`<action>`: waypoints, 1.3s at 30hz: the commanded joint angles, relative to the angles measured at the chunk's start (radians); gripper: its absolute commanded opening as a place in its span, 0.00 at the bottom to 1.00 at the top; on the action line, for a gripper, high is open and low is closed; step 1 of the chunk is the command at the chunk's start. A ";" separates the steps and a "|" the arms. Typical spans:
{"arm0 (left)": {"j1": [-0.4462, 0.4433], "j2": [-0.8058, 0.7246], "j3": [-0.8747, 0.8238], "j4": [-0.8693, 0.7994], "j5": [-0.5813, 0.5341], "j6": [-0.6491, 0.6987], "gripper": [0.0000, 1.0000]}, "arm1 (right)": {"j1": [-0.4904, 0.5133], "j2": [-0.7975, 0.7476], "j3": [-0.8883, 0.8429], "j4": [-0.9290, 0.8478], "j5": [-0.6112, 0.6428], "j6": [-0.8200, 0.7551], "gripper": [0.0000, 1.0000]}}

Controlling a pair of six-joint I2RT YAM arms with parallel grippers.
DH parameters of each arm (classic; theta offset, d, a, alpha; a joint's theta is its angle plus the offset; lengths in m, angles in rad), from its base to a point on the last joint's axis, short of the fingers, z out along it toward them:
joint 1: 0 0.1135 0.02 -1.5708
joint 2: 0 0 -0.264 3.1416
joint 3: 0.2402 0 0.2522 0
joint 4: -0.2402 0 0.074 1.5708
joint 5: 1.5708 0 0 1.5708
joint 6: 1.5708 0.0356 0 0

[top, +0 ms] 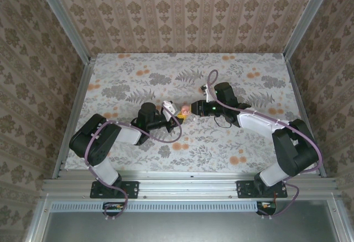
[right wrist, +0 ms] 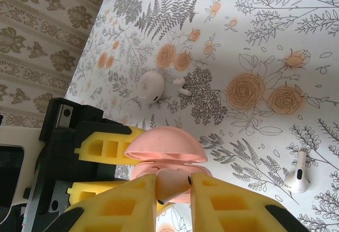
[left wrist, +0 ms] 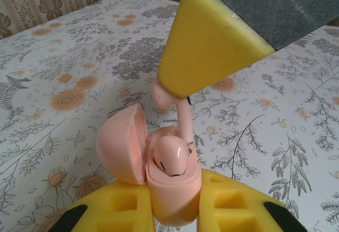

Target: Insert wireless bluetooth earbuds into charging case

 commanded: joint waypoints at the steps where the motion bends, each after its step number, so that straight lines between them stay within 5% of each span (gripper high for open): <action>1: -0.005 -0.034 -0.002 0.037 0.008 -0.006 0.15 | 0.006 0.016 -0.007 0.037 0.013 0.019 0.22; 39: -0.006 -0.086 -0.012 0.022 -0.009 -0.003 0.15 | 0.020 -0.069 -0.016 0.056 0.003 -0.007 0.31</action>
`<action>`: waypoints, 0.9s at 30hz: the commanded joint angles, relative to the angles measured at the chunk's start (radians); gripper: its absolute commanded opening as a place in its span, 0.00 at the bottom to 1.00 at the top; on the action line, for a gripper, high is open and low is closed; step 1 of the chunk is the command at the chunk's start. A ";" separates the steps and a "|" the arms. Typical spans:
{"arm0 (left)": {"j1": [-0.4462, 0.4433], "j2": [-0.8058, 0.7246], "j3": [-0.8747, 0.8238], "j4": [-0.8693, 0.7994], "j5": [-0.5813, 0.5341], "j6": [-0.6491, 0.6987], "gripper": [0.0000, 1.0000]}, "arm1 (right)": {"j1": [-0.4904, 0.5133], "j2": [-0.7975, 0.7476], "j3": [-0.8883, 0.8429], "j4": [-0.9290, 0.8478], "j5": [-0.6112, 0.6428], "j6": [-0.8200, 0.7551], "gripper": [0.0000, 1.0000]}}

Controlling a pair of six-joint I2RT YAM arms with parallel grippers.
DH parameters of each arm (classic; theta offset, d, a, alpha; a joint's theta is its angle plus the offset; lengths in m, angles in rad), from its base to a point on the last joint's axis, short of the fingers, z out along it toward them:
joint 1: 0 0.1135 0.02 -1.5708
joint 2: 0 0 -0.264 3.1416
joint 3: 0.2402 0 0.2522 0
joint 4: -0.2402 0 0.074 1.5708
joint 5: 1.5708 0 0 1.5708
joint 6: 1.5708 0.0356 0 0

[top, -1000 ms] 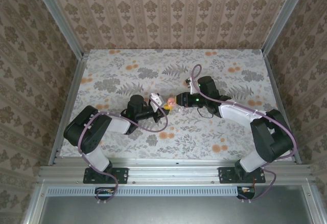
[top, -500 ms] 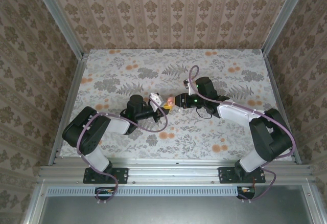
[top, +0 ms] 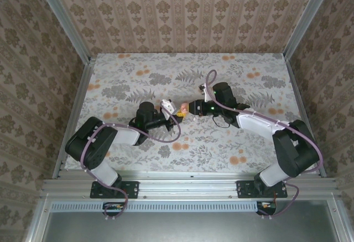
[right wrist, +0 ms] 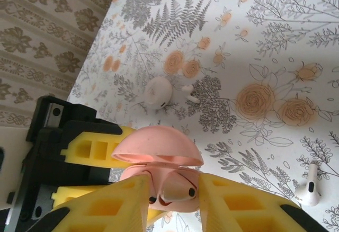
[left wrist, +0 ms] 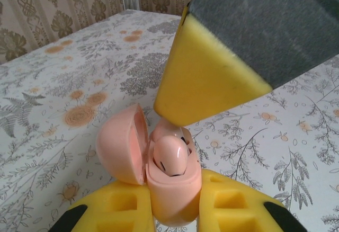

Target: Insert wireless bluetooth earbuds into charging case

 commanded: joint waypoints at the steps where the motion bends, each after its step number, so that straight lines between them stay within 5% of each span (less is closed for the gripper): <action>1: -0.006 -0.030 -0.007 0.021 0.006 -0.003 0.15 | -0.005 -0.058 -0.020 0.027 -0.020 0.000 0.31; 27: -0.006 -0.081 -0.025 -0.016 0.015 -0.005 0.15 | -0.008 -0.173 -0.086 0.072 -0.048 -0.029 0.31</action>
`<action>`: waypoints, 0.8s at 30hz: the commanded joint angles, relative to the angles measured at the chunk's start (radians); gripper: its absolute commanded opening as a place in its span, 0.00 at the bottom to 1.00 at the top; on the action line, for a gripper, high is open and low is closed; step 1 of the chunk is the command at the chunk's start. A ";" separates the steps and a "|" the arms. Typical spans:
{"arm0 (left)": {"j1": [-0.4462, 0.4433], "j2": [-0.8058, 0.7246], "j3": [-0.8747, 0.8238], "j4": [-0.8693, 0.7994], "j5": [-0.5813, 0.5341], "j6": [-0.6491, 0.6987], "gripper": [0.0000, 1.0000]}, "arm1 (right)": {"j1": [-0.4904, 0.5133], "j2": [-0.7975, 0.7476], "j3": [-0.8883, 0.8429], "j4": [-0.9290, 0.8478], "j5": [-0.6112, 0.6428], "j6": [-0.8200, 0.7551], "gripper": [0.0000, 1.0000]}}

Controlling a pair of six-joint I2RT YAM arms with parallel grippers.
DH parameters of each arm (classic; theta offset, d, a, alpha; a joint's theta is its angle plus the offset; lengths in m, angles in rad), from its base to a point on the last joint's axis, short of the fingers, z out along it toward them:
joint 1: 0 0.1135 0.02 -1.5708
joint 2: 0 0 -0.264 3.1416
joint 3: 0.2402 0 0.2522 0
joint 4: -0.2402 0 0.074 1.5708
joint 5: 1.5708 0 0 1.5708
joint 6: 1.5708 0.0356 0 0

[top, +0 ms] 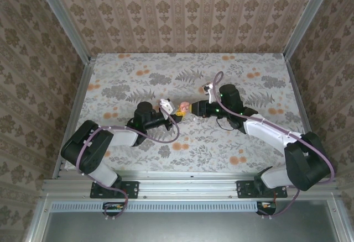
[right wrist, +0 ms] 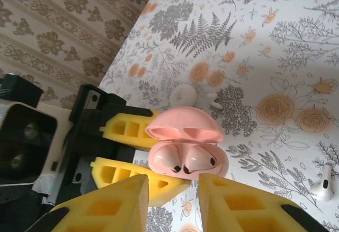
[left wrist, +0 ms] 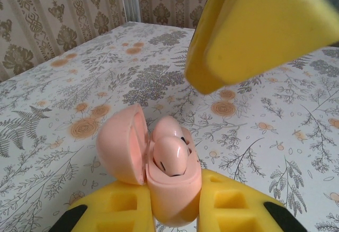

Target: Insert wireless bluetooth earbuds into charging case

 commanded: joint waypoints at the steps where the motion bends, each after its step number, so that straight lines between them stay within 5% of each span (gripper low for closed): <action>1: -0.006 -0.032 -0.013 -0.007 0.016 -0.006 0.15 | -0.005 -0.033 -0.019 0.042 -0.020 -0.024 0.32; 24: -0.006 -0.100 -0.012 -0.088 0.028 -0.003 0.15 | -0.011 -0.070 -0.027 0.058 -0.017 -0.065 0.33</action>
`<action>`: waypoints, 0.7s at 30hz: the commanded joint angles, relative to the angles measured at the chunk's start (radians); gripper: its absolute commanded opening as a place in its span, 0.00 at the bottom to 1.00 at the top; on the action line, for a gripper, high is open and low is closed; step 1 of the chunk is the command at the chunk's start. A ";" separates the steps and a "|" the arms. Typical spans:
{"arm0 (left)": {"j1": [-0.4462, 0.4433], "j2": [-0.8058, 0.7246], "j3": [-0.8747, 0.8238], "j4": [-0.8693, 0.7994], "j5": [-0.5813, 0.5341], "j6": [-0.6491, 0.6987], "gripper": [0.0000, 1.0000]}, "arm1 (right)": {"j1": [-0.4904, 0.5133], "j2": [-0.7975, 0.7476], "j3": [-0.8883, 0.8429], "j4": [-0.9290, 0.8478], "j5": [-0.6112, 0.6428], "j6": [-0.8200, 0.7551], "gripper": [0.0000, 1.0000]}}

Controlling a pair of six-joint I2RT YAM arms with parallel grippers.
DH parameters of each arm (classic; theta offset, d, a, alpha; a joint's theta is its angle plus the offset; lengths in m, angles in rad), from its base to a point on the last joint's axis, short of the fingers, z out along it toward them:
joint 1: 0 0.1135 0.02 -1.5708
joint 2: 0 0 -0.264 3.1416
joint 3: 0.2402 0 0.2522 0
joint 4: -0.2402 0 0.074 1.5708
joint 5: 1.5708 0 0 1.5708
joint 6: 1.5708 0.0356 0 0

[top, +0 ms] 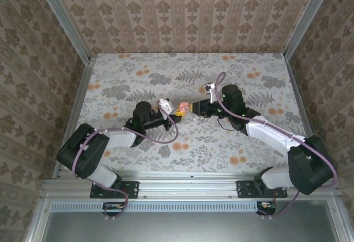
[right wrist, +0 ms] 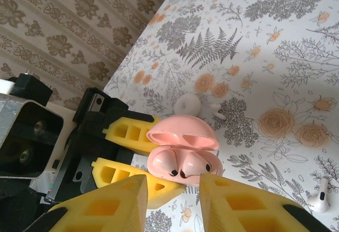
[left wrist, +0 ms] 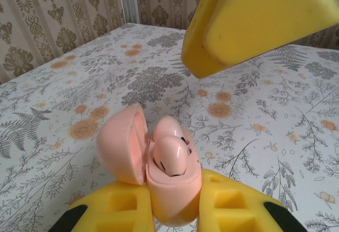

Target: Insert wireless bluetooth earbuds into charging case

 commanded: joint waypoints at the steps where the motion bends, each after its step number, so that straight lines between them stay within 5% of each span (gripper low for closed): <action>1: -0.006 -0.048 -0.009 -0.036 0.023 -0.002 0.15 | -0.007 -0.036 -0.010 0.031 -0.018 -0.035 0.33; 21: 0.053 -0.197 -0.057 -0.088 0.061 -0.041 0.16 | -0.039 -0.171 -0.083 0.063 0.016 -0.132 0.40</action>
